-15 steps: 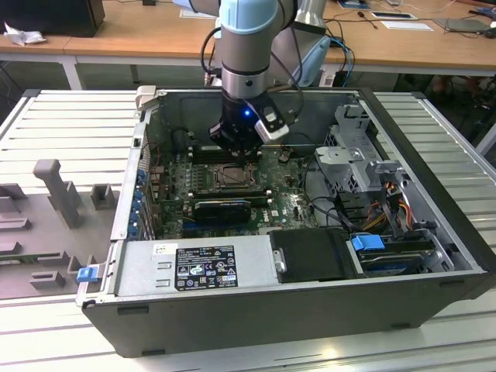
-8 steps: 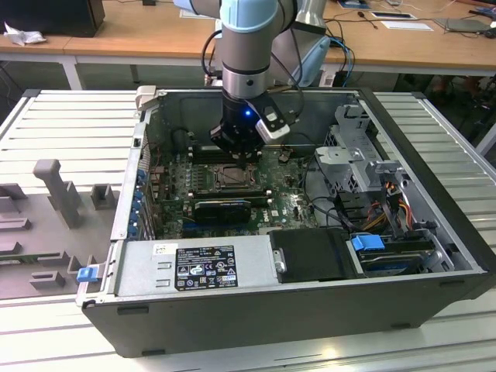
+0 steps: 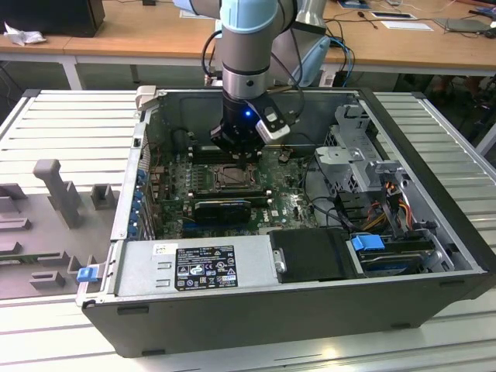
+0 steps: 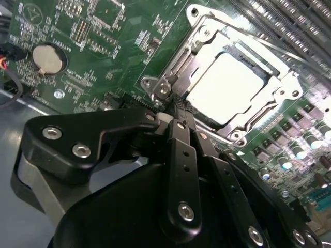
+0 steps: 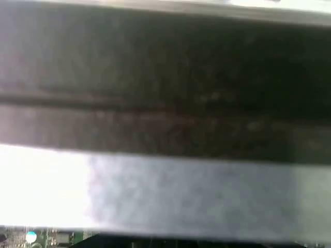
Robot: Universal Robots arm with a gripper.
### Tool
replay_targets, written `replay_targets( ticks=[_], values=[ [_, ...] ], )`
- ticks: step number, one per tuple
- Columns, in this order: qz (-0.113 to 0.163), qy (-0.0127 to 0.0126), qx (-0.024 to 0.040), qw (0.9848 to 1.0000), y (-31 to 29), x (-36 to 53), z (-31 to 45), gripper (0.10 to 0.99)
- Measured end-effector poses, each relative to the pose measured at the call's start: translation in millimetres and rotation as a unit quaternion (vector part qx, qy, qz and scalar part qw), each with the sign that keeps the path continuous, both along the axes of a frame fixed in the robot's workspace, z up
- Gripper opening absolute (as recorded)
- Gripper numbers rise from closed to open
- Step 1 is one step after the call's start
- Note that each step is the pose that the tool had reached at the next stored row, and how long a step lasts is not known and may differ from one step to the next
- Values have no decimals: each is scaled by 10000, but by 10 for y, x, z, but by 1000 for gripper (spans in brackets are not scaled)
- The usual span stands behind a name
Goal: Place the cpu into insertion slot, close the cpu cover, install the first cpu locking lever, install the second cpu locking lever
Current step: 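Install the first cpu locking lever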
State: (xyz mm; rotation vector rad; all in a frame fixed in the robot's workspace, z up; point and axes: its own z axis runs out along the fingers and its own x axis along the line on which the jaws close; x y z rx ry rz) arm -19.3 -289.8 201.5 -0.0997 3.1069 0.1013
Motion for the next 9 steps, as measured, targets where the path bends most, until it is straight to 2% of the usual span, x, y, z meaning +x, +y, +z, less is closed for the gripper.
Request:
replay_targets(
  ticks=[1,3,5,9],
  values=[
    [0,-3,93,10000,2,2,-4,106],
    [0,0,160,9999,1,1,-2,106],
    [-1,0,173,9999,1,0,29,106],
    [0,1,171,9999,0,0,187,106]
  ],
)
